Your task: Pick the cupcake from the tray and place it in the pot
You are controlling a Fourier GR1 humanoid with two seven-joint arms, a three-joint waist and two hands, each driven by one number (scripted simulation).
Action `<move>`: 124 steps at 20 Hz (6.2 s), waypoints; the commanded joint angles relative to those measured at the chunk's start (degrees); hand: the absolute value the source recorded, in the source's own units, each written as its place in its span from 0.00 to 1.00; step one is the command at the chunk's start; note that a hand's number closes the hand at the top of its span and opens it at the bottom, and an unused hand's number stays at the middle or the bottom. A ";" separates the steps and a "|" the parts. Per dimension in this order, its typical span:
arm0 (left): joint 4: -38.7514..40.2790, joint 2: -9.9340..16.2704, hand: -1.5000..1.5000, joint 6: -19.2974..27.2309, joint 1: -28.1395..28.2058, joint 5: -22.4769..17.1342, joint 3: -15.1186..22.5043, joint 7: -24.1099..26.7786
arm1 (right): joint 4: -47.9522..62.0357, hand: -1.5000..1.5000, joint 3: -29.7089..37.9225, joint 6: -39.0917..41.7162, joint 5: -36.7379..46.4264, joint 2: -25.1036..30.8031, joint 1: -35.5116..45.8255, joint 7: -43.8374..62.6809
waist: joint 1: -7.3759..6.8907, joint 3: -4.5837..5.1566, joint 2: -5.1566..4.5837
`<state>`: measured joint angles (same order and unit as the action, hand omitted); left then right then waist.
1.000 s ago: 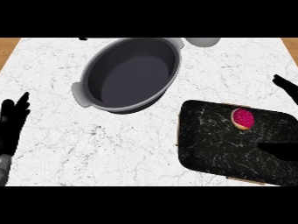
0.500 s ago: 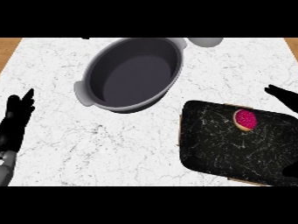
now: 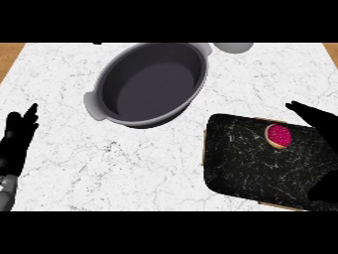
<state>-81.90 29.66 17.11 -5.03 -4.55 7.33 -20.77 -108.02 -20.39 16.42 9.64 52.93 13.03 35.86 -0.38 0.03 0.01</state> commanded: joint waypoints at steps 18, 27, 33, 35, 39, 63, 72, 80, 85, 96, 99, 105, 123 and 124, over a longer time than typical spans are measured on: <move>-1.77 -4.82 0.50 -6.44 -0.30 6.31 -7.04 -2.86 | 23.39 0.00 2.60 1.65 25.37 -21.63 3.60 -13.31 | 0.13 -0.04 -0.05; 3.09 -8.51 0.50 -7.24 -1.11 9.63 -8.86 1.10 | 28.20 0.00 8.31 8.39 27.66 -22.78 4.91 -15.56 | 0.34 -0.03 -0.05; -1.33 -8.45 0.50 -10.14 -1.27 10.09 -11.28 -3.17 | 29.92 0.00 8.16 7.58 32.60 -27.90 2.96 -16.32 | 0.29 -0.03 -0.02; 0.93 -8.46 0.50 -9.99 -1.13 11.51 -11.49 -0.92 | 36.15 0.00 11.58 6.44 32.30 -26.72 6.44 -20.72 | 0.14 -0.04 -0.09; -0.45 -9.31 0.50 -11.70 -0.03 11.67 -13.88 0.33 | 35.01 0.00 11.64 7.14 35.69 -29.64 4.98 -19.85 | 0.27 -0.03 -0.02; -0.64 -12.04 0.50 -14.23 -1.95 14.67 -16.20 -2.01 | 32.43 1.00 13.24 -7.04 47.83 -32.08 2.50 -30.07 | 0.59 -0.02 0.07; -2.12 -12.29 0.50 -11.94 1.24 14.99 -17.02 -2.81 | 19.87 1.00 9.83 -14.65 63.37 -50.59 -10.43 14.69 | 4.79 0.34 1.71; -2.17 -11.61 0.50 -13.54 1.41 14.61 -16.72 -1.99 | -2.95 1.00 -8.72 -13.92 83.55 -52.86 -5.90 32.94 | 2.35 0.33 1.64; -1.54 -12.01 0.50 -13.57 0.92 14.80 -16.37 -1.28 | -11.40 1.00 -18.18 -8.20 92.95 -52.89 3.73 38.45 | 0.84 0.25 0.93; -1.29 -13.11 0.50 -14.12 -2.53 15.80 -14.12 -2.91 | -4.87 1.00 -16.91 4.54 81.65 -52.89 26.90 45.21 | -1.82 0.22 0.12; -0.85 -13.38 0.50 -14.43 -3.22 15.60 -13.89 -2.25 | 1.16 1.00 -12.78 1.39 76.50 -52.89 32.17 46.38 | -2.87 0.22 -0.15; -0.90 -13.50 0.50 -14.63 -4.52 15.91 -13.38 -2.82 | 14.00 1.00 -1.87 -2.43 68.59 -52.89 41.30 45.33 | -3.77 0.18 -0.60; 2.12 -14.26 0.50 -14.65 -6.60 16.43 -13.11 -0.96 | 45.68 0.00 7.58 -30.31 46.69 -52.90 47.34 38.20 | -4.78 0.03 -1.35; -0.28 -14.89 0.50 -14.55 -5.31 16.96 -11.91 -1.99 | 46.85 0.00 7.56 -32.97 46.53 -52.90 47.40 36.88 | -5.25 -0.02 -1.15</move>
<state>-81.14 15.24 2.60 -10.47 12.20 -5.21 -21.88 -65.86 -13.26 -3.68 58.96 0.61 59.75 66.28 -5.45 0.07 -1.22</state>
